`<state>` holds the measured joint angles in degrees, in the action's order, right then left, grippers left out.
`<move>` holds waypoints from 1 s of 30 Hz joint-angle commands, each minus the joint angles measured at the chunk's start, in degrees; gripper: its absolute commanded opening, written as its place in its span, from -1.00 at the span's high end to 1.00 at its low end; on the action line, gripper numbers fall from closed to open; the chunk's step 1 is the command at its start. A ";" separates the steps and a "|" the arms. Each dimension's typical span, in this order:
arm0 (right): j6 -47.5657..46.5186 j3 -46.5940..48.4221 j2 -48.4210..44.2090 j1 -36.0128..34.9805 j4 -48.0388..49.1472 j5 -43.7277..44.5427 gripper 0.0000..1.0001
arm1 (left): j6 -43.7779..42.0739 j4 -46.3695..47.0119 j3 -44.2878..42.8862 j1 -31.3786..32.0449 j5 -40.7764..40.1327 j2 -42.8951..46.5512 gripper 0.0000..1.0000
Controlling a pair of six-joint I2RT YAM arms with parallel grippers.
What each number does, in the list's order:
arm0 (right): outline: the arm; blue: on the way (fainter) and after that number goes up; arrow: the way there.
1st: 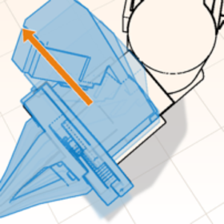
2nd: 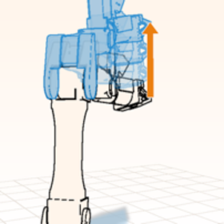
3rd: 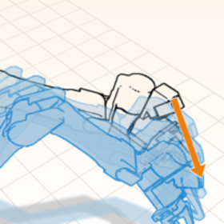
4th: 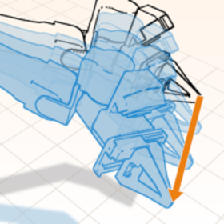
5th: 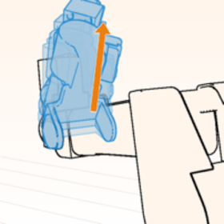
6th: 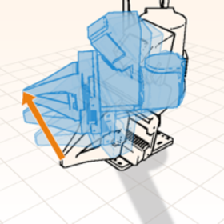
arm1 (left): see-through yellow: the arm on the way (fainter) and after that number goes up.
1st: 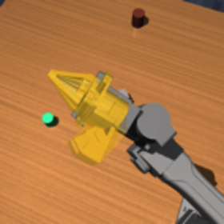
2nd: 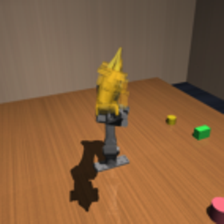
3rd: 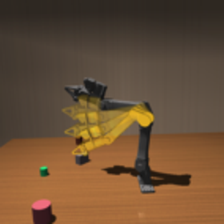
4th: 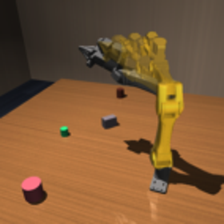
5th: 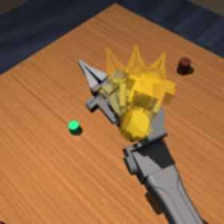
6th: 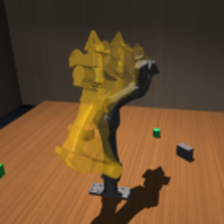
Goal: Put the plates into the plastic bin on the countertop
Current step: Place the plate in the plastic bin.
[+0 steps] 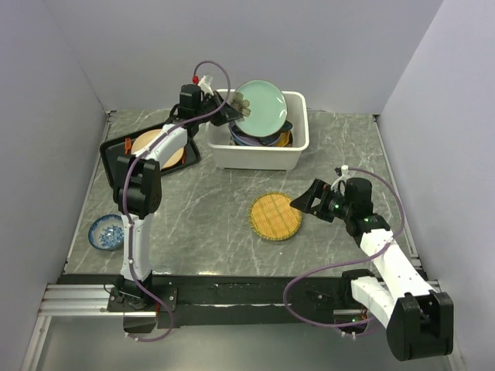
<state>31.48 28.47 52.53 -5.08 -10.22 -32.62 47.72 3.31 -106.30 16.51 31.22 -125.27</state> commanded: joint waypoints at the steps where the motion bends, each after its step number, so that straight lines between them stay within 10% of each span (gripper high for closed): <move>1: 0.15 -0.43 0.29 0.42 2.40 -0.25 -1.00 | 3.34 6.54 -5.85 -0.60 3.05 0.12 0.99; 30: -0.19 -1.84 1.34 0.42 0.38 1.77 -1.00 | 0.88 -1.73 -5.76 -0.60 7.36 -0.59 0.63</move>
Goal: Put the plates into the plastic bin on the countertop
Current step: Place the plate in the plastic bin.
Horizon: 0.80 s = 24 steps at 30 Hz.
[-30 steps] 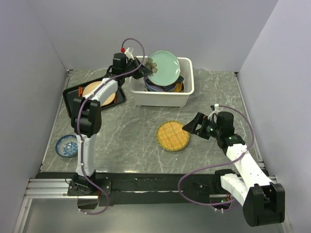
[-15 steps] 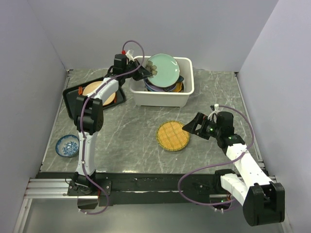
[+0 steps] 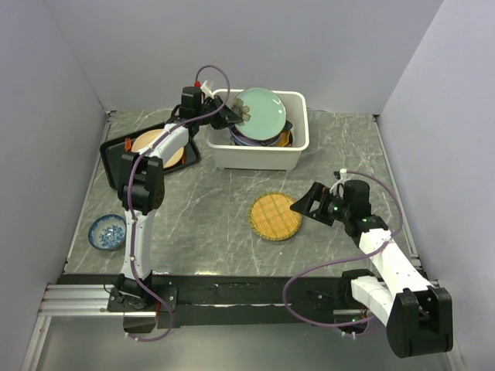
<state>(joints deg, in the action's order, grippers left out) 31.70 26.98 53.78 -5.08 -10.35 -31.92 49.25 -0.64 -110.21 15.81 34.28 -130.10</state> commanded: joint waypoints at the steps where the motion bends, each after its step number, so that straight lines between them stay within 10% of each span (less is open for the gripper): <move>1: -0.50 -0.44 0.10 0.42 0.51 1.07 -1.00 | -0.48 2.23 -1.50 0.09 4.21 4.24 0.63; 24: 0.29 -3.08 6.51 0.25 2.26 4.94 -0.96 | -3.37 -3.30 1.58 -0.43 -2.99 12.58 -0.43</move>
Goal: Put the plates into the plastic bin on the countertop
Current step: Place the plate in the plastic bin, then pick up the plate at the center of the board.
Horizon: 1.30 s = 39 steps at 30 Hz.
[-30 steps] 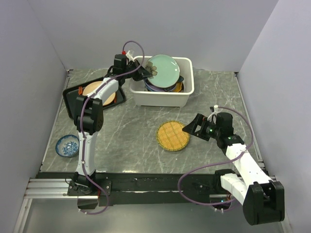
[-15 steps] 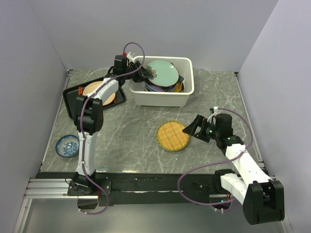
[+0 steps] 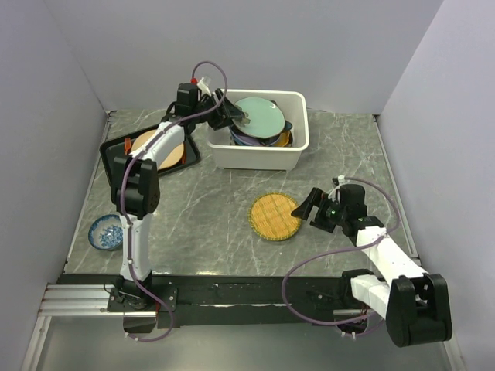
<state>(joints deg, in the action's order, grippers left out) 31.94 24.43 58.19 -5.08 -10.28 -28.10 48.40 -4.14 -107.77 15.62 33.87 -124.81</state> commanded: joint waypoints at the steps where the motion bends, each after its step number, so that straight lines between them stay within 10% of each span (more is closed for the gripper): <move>1: 0.14 -0.52 2.62 0.25 2.63 0.94 -0.94 | -2.96 -0.60 -1.22 -0.24 -3.80 7.65 -0.47; 16: 2.24 -2.45 11.94 0.25 12.48 -3.19 -0.18 | -5.95 -1.92 3.52 -0.32 -8.64 15.91 -0.63; 22: 1.90 -2.54 13.00 0.07 13.89 -3.98 0.77 | -6.30 -1.22 6.42 -0.32 -8.47 17.59 -0.64; 39: 0.75 -1.14 7.11 0.07 9.32 -4.16 0.95 | -7.45 3.61 19.86 -0.32 -6.54 26.90 -0.65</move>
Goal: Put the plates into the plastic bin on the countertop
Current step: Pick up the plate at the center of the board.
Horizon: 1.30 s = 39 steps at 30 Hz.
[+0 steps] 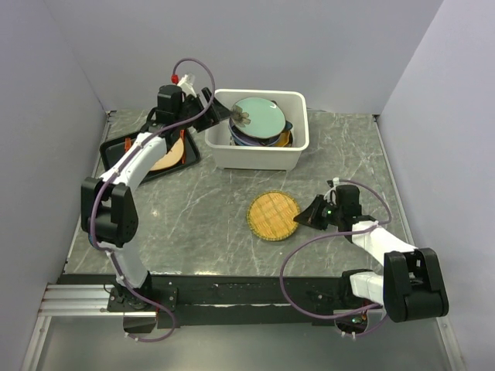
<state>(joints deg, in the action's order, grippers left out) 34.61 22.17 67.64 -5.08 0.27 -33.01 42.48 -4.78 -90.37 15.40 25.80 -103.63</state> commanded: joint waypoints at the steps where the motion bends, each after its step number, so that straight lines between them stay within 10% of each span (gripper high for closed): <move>1: -1.92 1.47 -3.12 0.16 -1.59 0.50 0.94 | -1.52 4.34 3.09 -0.11 1.88 6.33 -0.65; 39: -1.48 7.71 -4.62 0.25 -1.24 -3.37 1.00 | 0.85 23.75 34.64 3.67 12.69 17.24 -0.73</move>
<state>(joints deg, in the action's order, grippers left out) 32.51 27.35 65.06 -5.08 -4.71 -34.06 42.83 12.03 -56.77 17.58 34.87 -86.19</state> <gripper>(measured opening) 0.103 0.868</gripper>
